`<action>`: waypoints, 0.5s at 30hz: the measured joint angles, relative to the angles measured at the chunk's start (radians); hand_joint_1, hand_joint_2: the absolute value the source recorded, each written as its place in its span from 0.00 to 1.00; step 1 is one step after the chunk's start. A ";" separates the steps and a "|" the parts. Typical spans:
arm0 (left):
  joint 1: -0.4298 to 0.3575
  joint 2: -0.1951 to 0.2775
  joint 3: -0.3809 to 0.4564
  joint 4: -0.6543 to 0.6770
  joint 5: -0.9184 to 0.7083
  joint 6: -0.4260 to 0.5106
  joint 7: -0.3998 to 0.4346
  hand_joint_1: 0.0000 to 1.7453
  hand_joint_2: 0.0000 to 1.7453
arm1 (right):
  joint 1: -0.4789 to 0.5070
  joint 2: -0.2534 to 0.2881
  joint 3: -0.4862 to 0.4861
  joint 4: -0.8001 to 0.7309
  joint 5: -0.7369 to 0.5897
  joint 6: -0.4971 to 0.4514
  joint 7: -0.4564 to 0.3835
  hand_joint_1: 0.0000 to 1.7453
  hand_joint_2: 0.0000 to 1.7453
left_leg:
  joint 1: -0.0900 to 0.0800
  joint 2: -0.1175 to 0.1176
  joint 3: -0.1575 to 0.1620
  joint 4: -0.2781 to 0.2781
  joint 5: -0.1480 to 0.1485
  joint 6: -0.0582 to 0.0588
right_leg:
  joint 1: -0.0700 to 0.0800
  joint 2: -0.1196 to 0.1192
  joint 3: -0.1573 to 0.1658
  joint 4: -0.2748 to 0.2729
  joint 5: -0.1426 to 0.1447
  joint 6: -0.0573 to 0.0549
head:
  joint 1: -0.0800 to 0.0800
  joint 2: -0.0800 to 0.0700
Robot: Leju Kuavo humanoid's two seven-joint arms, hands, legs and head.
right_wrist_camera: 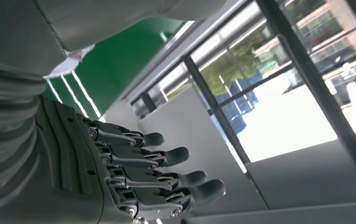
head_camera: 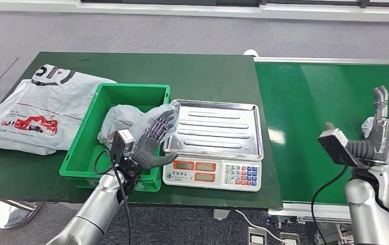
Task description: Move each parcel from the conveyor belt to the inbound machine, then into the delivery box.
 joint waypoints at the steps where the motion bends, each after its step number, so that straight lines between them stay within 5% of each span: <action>1: -0.002 -0.002 0.000 0.003 0.006 -0.002 0.000 0.00 1.00 | -0.031 -0.014 -0.002 0.041 0.034 -0.003 0.021 0.00 1.00 | 0.000 0.000 0.000 0.000 0.000 0.000 | 0.000 0.000 0.000 0.000 0.000 0.000 | 0.000 0.000; 15: -0.037 -0.040 0.000 0.050 0.015 0.010 0.000 0.00 1.00 | -0.245 -0.150 -0.003 0.507 0.201 -0.013 0.202 0.00 1.00 | -0.001 -0.004 -0.002 0.000 0.001 0.001 | 0.000 -0.003 0.000 0.000 0.000 0.001 | 0.000 0.000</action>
